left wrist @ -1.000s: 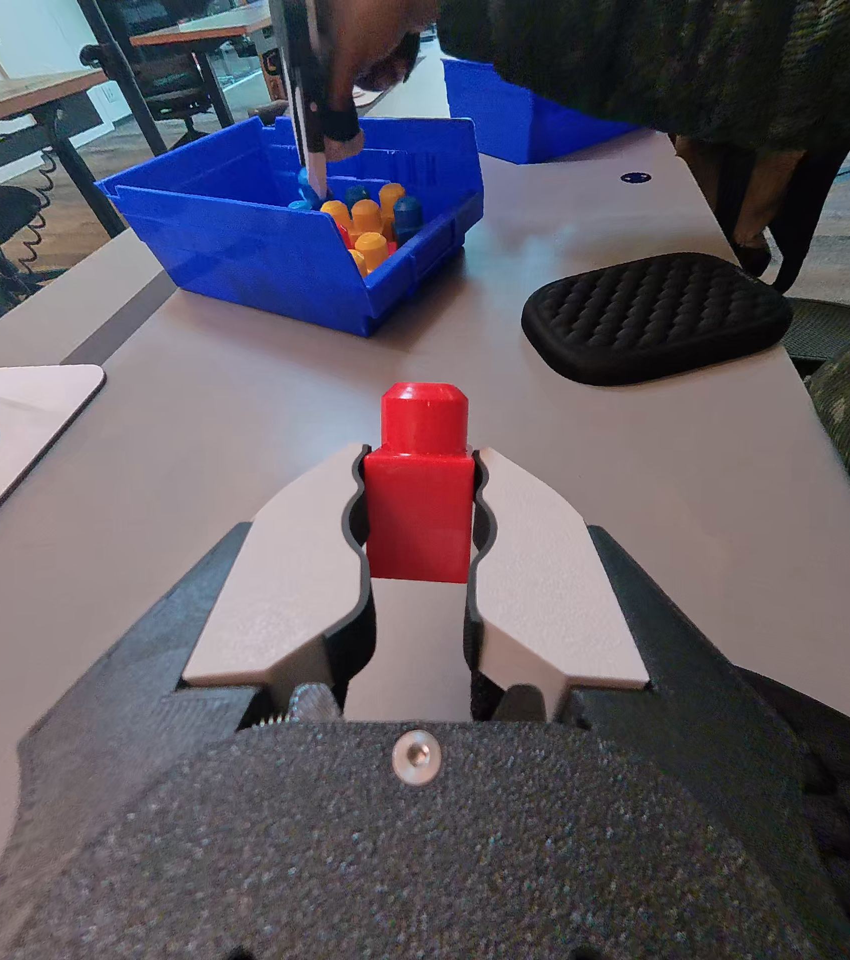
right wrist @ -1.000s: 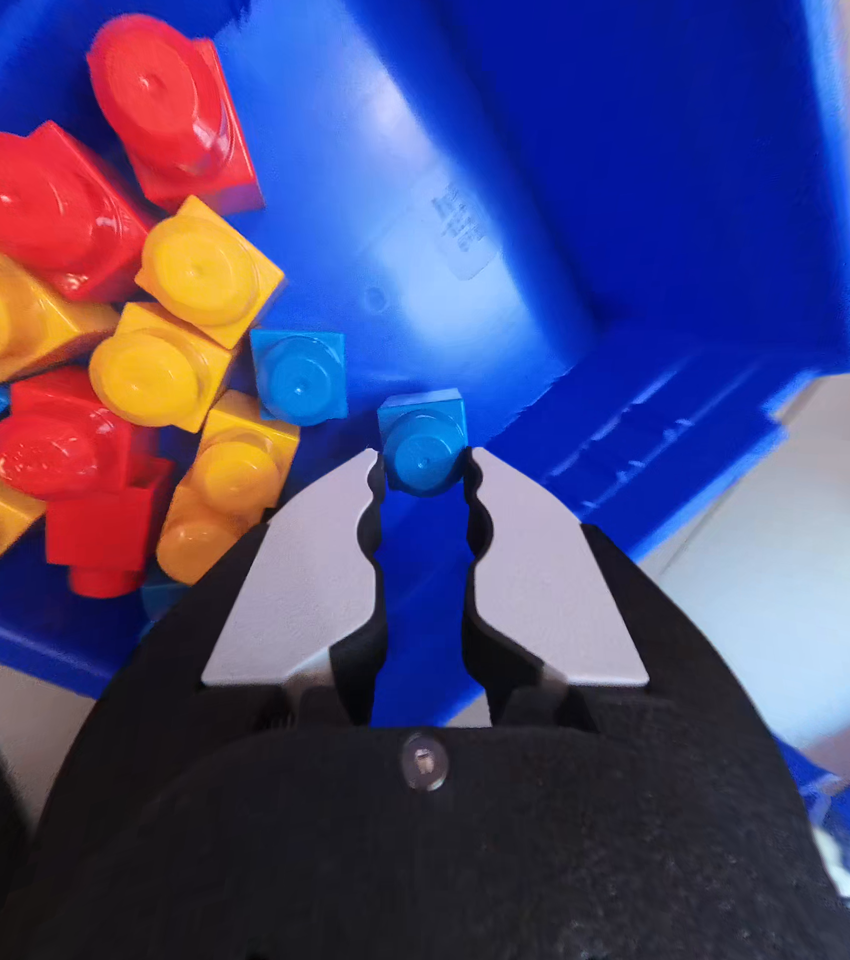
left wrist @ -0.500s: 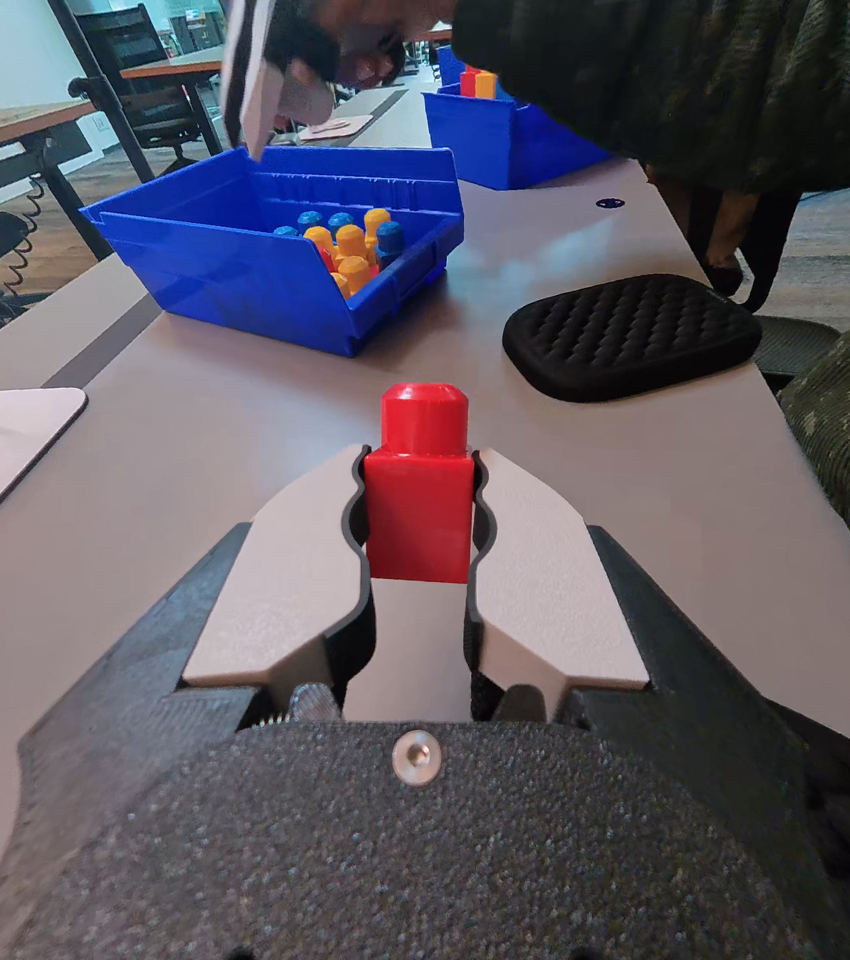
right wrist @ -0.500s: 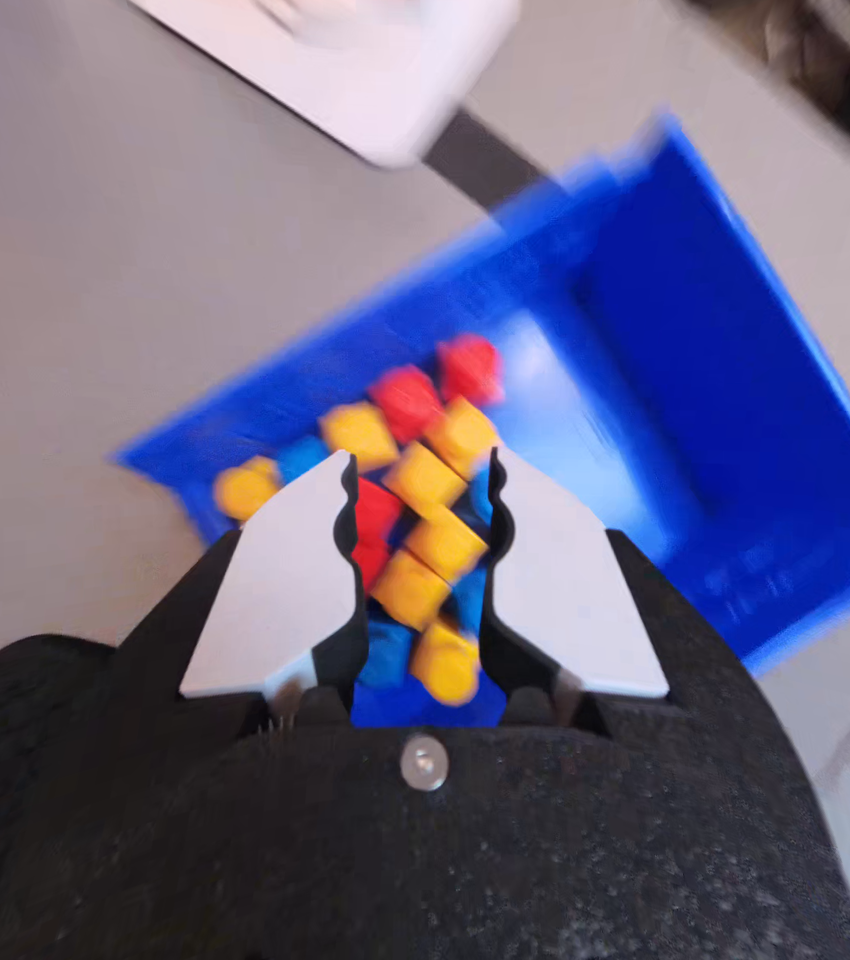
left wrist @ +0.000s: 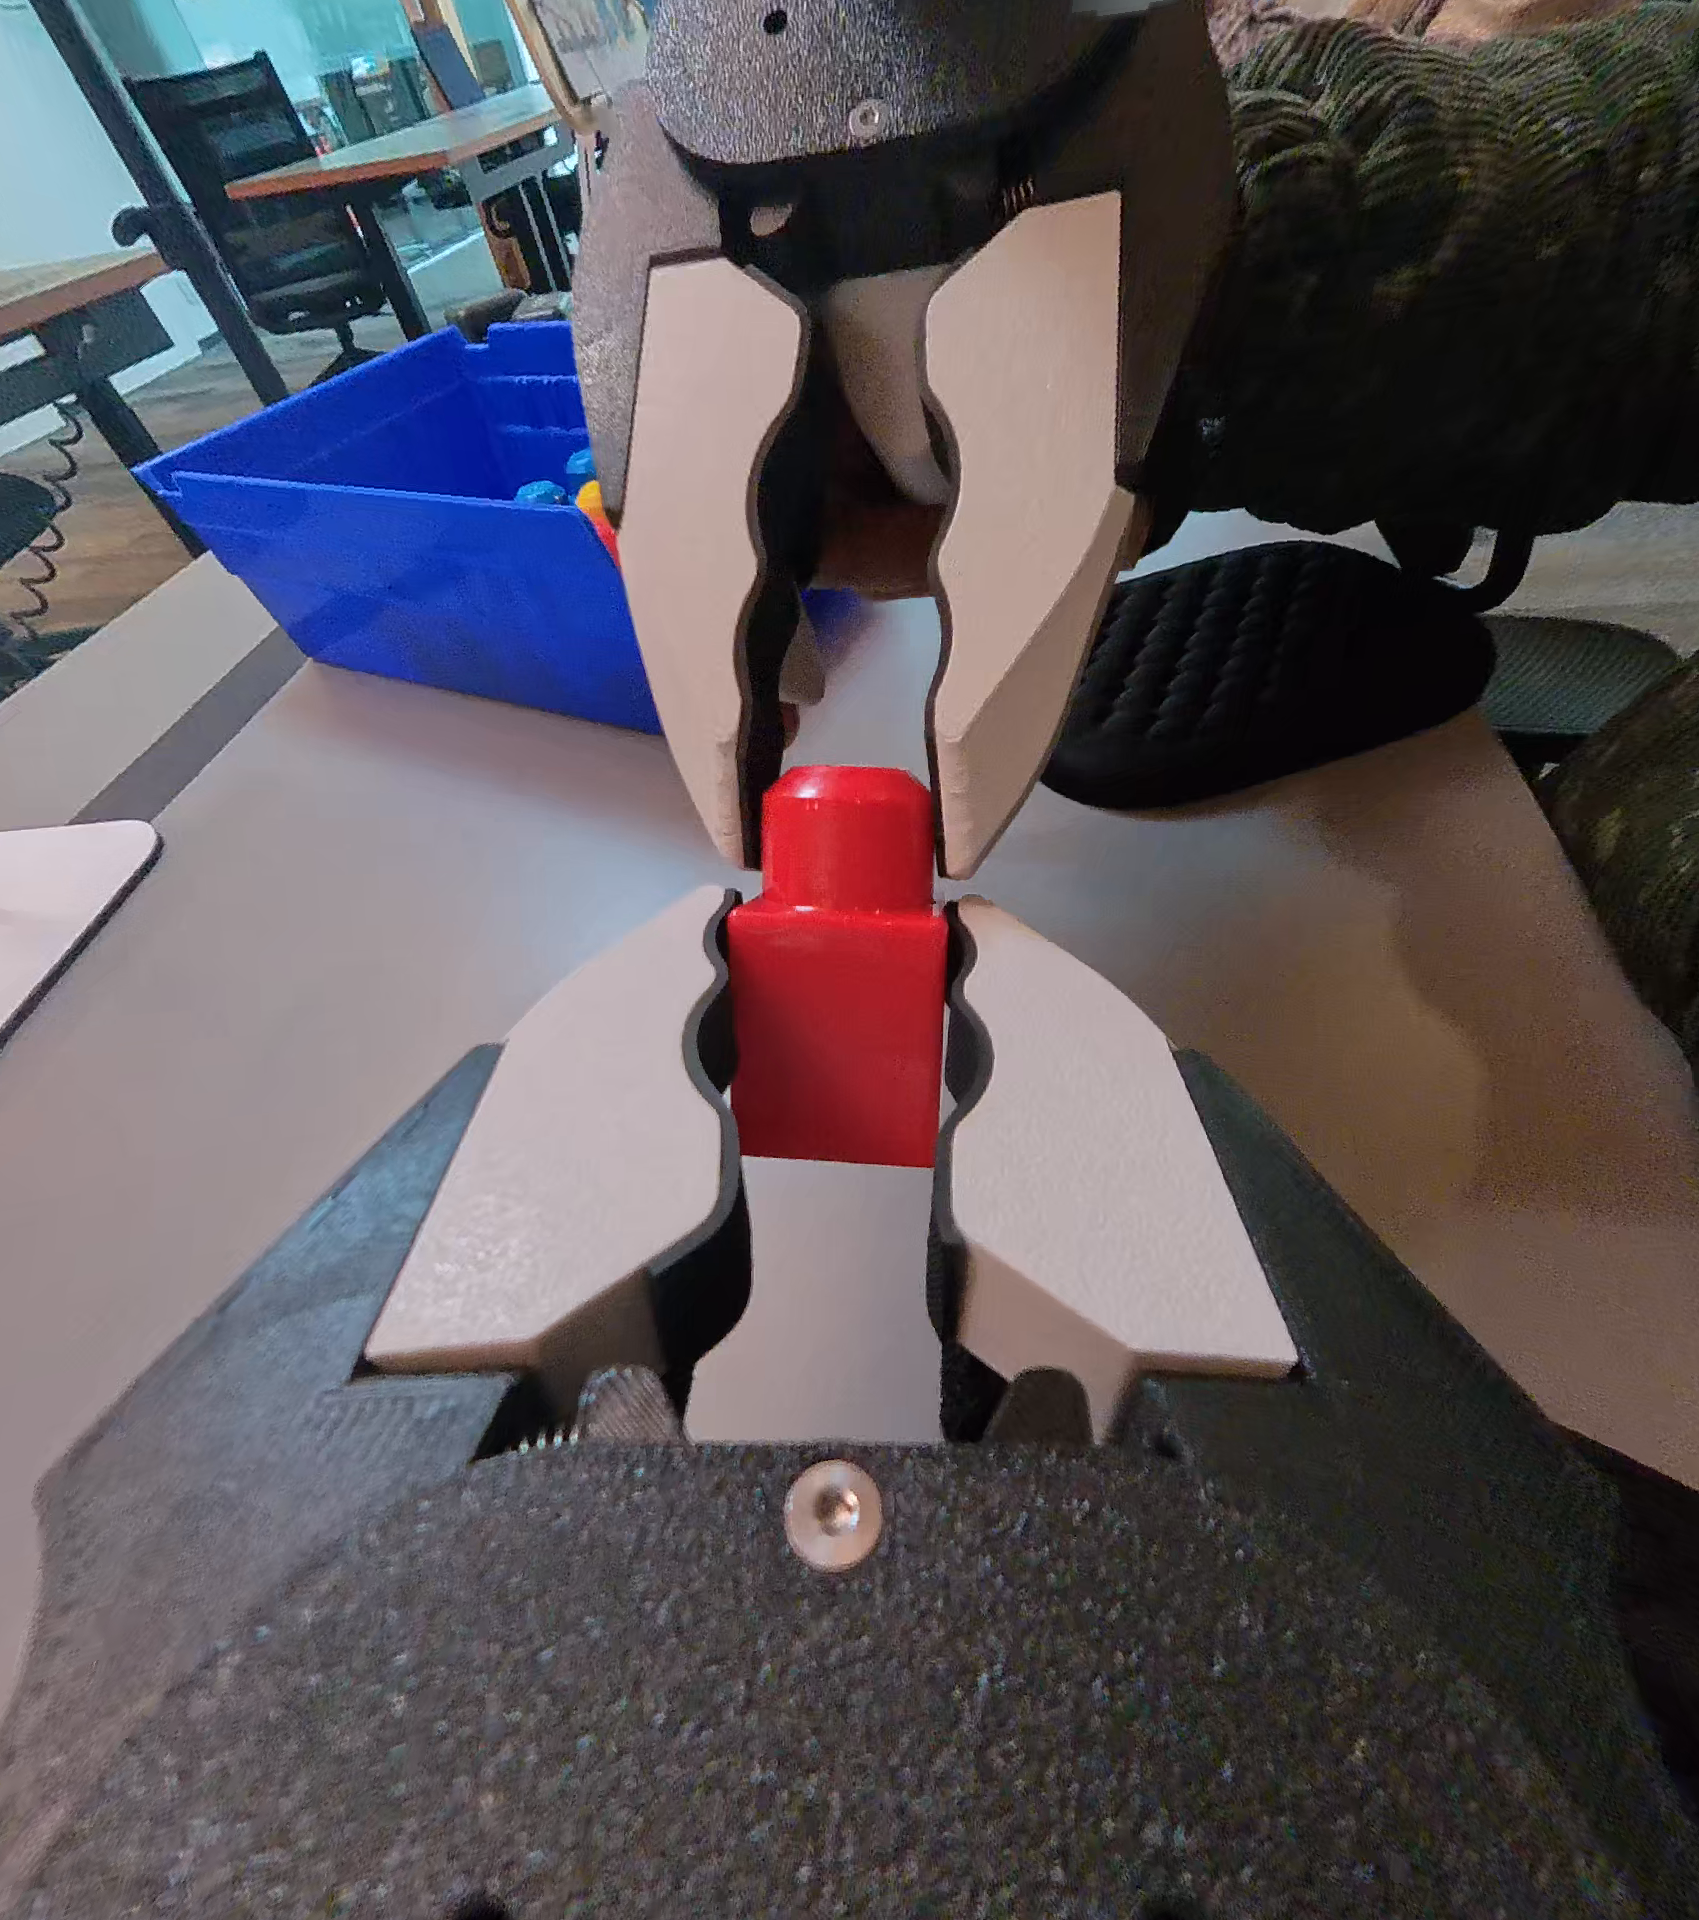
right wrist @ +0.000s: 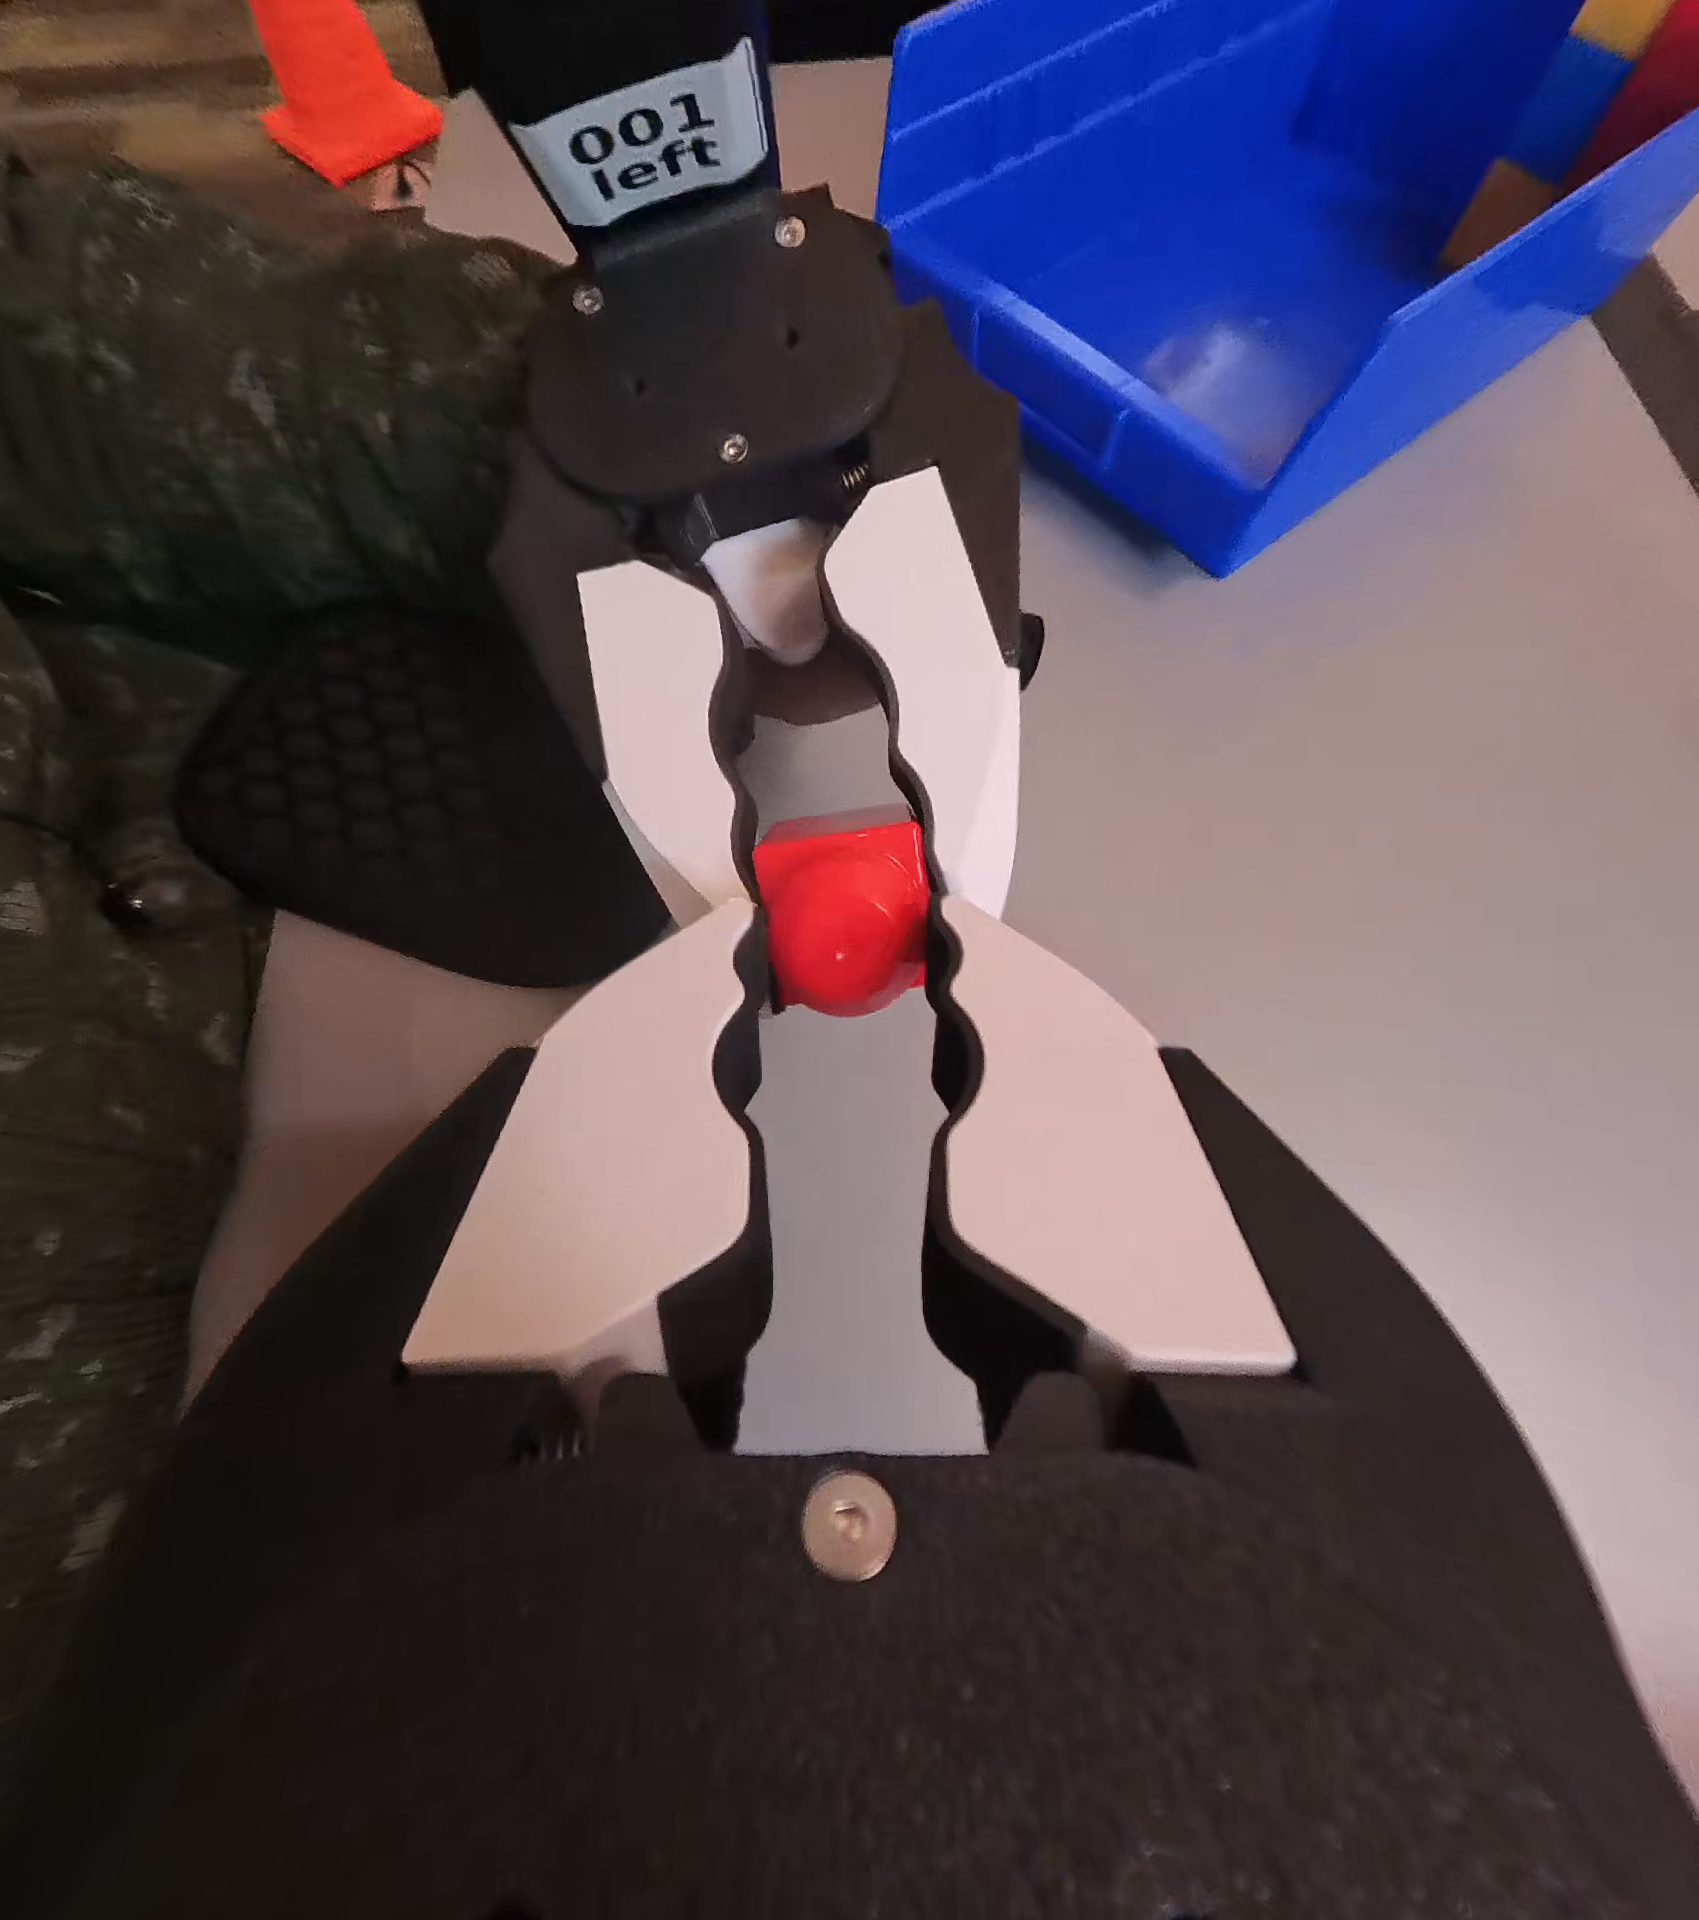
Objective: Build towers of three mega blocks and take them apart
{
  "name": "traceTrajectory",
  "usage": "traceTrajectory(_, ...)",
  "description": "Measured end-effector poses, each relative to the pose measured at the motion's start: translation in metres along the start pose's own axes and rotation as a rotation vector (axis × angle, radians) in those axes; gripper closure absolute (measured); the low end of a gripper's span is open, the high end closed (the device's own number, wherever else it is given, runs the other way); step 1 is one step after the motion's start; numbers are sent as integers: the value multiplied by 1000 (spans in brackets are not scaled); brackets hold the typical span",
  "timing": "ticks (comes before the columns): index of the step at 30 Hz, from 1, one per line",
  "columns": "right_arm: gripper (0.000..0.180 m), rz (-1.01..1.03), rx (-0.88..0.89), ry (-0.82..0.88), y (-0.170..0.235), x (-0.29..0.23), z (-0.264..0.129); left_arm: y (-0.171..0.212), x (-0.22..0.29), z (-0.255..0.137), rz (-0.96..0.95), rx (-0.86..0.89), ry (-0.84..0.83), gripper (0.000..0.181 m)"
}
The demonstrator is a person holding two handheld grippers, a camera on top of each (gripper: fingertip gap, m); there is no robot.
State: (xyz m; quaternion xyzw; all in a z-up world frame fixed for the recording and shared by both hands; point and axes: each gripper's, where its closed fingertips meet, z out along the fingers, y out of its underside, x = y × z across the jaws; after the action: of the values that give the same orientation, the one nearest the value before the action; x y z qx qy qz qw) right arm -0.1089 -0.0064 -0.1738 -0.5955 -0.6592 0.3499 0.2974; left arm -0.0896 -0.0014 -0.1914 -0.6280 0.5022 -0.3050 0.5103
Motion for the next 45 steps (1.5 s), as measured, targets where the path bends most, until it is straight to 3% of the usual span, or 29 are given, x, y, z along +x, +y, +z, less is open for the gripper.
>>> traceTrajectory(5,151,22,-4,61,-13,18,-34,-2,-22,-6,-12,22,-114,136)
traceTrajectory(7,151,68,-7,199,-20,53,-76,-1,-37,-13,-30,37,-182,140)
traceTrajectory(9,151,107,-52,453,-14,109,-133,-1,-47,-19,-47,50,-226,154)
traceTrajectory(12,151,197,-218,826,26,195,-221,-5,-58,-27,-43,68,-311,180)
traceTrajectory(14,151,318,-340,942,70,236,-259,-7,-65,-33,-49,75,-357,181)
traceTrajectory(16,151,444,-451,954,117,262,-275,-9,-71,-39,-62,90,-391,181)
traceTrajectory(19,151,604,-521,871,172,281,-267,-10,-81,-48,-87,109,-443,181)
traceTrajectory(24,150,716,-659,740,227,282,-241,-4,-102,-66,-128,108,-556,181)
traceTrajectory(28,150,804,-648,615,240,273,-223,-2,-118,-83,-159,119,-644,181)
traceTrajectory(33,146,810,-563,592,237,273,-220,-5,-152,-125,-221,165,-793,177)
traceTrajectory(36,136,744,-472,664,221,280,-227,-5,-185,-161,-267,181,-914,167)
traceTrajectory(40,131,568,-254,799,165,274,-237,3,-238,-218,-301,169,-1139,154)
traceTrajectory(45,133,364,-35,762,93,209,-207,20,-300,-277,-438,168,-1321,144)
